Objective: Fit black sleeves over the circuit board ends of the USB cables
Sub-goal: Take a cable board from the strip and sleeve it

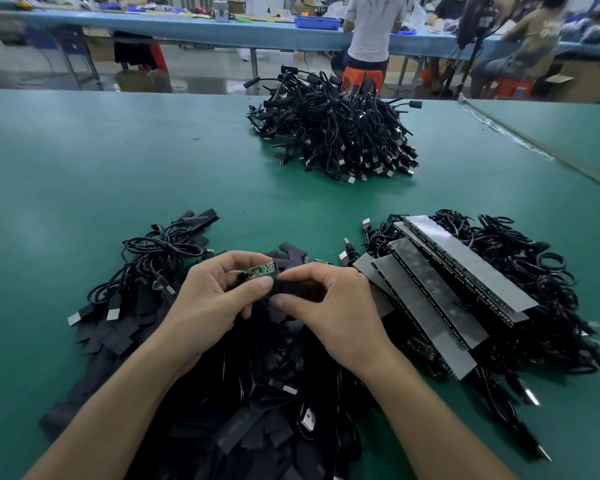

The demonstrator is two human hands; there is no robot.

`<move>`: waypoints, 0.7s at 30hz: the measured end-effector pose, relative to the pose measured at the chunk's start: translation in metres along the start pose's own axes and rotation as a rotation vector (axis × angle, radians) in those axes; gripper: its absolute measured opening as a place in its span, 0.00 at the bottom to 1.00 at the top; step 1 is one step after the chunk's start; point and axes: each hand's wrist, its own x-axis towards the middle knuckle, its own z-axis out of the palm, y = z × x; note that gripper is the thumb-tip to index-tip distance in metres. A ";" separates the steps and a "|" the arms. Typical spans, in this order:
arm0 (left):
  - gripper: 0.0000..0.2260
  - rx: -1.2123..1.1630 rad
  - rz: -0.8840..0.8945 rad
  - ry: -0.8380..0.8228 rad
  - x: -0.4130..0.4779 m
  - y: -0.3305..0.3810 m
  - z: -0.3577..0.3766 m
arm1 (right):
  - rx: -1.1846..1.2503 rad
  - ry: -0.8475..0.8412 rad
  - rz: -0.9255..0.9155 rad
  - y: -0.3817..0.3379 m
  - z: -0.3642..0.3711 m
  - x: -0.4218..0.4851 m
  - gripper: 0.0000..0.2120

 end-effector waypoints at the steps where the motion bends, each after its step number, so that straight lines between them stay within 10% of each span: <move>1: 0.08 -0.003 -0.005 0.002 0.000 0.000 0.000 | -0.015 0.005 -0.015 0.000 0.000 0.000 0.12; 21: 0.08 -0.014 -0.043 -0.010 0.002 -0.003 -0.001 | -0.069 0.023 -0.126 0.002 0.000 0.000 0.12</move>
